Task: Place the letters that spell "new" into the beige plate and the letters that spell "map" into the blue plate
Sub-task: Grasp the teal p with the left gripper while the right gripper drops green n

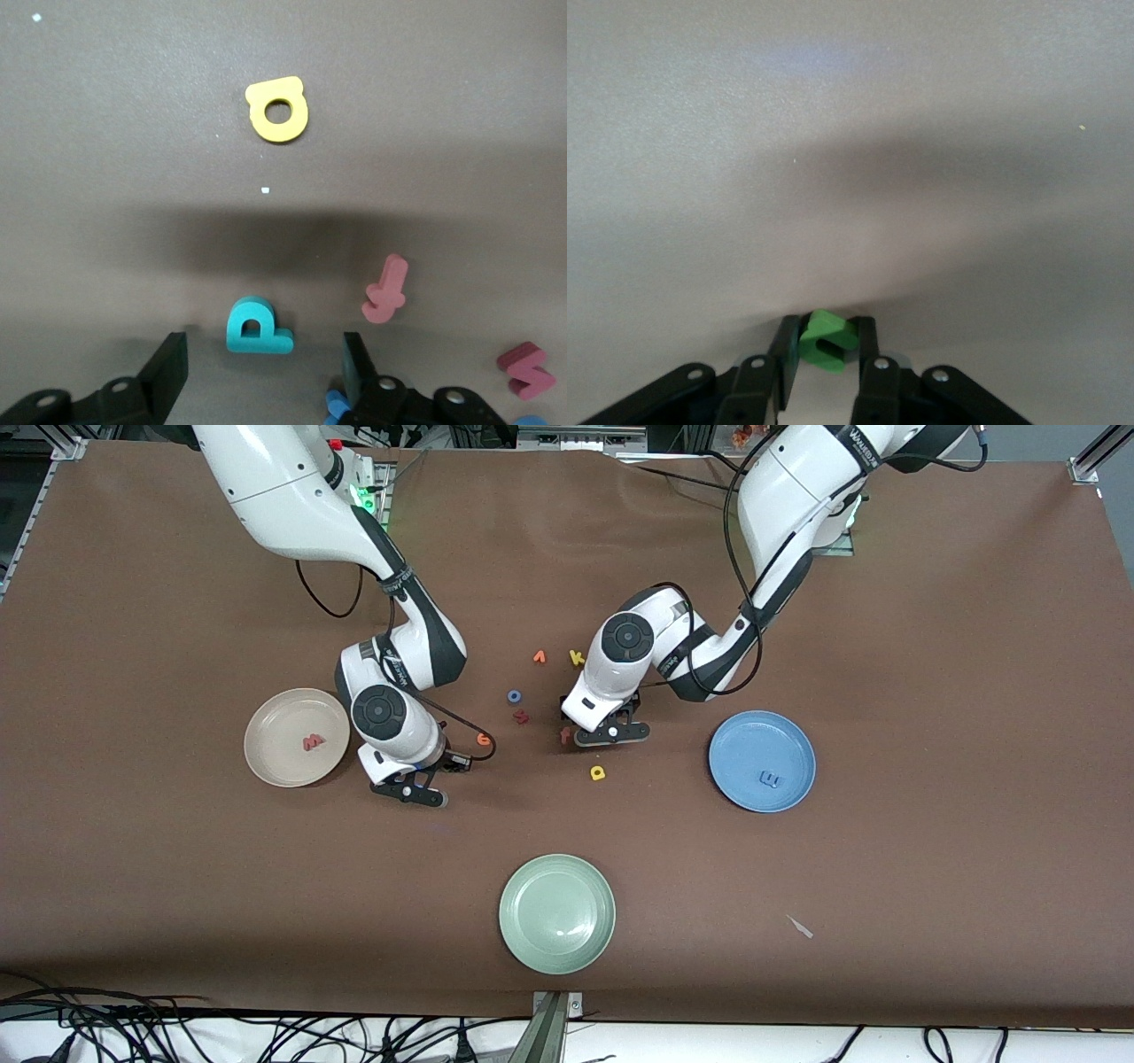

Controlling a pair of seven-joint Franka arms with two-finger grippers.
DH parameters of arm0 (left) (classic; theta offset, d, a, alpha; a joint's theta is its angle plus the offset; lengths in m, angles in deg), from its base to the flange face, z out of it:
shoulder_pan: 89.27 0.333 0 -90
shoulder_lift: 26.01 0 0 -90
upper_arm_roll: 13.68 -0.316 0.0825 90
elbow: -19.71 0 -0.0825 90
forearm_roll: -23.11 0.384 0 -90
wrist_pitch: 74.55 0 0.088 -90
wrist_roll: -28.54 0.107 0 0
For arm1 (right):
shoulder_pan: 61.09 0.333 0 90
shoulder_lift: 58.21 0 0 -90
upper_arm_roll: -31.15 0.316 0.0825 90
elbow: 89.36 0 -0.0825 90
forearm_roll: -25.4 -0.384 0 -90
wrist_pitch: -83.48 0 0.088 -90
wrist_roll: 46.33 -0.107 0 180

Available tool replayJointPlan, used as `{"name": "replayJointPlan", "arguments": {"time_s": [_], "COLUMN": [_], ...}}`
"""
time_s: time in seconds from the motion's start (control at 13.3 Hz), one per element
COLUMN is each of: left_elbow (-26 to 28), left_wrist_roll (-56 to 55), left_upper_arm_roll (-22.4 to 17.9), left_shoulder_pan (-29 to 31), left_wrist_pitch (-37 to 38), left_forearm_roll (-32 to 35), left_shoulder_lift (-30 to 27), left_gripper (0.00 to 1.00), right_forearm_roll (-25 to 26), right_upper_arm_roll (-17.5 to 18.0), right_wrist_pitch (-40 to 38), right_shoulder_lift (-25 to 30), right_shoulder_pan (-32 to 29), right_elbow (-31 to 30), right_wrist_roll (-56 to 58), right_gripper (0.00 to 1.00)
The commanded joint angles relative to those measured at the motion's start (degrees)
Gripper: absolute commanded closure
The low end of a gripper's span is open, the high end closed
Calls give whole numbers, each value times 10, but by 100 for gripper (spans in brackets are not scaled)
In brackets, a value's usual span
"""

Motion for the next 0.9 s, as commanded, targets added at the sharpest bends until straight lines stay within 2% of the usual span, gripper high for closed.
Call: {"name": "replayJointPlan", "arguments": {"time_s": [0.0, 0.22, 0.3, 0.45, 0.53, 0.67, 0.82], "left_elbow": [-15, -15, -15, -15, -15, -15, -16], "left_wrist_roll": [2, 1, 2, 1, 0, 2, 3], "left_upper_arm_roll": [-4, -4, -4, -4, -4, -4, -4], "left_shoulder_pan": [-6, -7, -6, -6, -6, -4, -3], "left_wrist_pitch": [6, 6, 6, 8, 9, 9, 19], "left_forearm_roll": [39, 42, 42, 42, 41, 41, 41], "left_shoulder_lift": [17, 18, 18, 18, 18, 17, 13], "left_gripper": [26, 29, 39, 64, 73, 85, 85], "right_forearm_roll": [-7, -6, -7, -8, -8, -8, -8], "right_upper_arm_roll": [7, 4, 3, -14, -22, -42, -64], "right_wrist_pitch": [-5, -56, -71, -100, -106, -101, -102], "right_shoulder_lift": [-3, 15, 26, 46, 60, 99, 126], "right_shoulder_pan": [2, -2, -4, -8, -8, -8, -8], "right_elbow": [9, 21, 20, 13, -3, -51, -84], "right_wrist_roll": [7, 19, 55, 116, 140, 206, 249], "right_gripper": [76, 76, 80, 80, 80, 80, 80]}}
